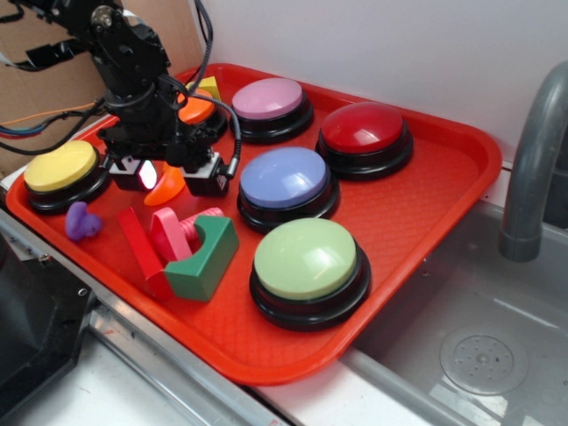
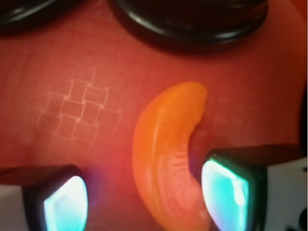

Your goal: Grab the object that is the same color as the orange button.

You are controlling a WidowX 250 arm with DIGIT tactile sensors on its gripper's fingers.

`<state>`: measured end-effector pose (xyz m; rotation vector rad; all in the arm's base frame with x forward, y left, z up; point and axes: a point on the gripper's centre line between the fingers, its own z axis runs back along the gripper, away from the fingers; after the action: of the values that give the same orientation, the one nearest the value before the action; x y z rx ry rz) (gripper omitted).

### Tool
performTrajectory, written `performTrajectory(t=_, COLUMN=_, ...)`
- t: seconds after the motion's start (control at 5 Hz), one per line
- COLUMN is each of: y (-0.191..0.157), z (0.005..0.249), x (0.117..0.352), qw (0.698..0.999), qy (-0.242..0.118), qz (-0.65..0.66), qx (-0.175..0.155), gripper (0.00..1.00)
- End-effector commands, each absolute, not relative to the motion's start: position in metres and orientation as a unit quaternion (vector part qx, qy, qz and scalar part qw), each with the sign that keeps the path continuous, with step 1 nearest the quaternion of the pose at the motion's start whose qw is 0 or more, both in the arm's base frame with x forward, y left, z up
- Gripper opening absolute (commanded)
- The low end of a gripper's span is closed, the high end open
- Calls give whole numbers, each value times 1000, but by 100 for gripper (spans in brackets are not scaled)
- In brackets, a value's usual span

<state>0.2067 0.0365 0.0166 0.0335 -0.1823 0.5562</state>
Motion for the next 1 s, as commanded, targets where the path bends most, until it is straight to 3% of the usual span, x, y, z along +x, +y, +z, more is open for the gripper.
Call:
performTrajectory(t=0.0, y=41, z=17, x=204, qw=954, qy=-100, qz=283, qx=-10, gripper=0)
performTrajectory(t=0.4, y=42, z=38, x=206, qw=951, qy=-110, qz=287, qx=-24, gripper=0)
performTrajectory(t=0.8, y=35, z=101, x=215, qw=965, qy=-110, qz=235, qx=-30, gripper=0)
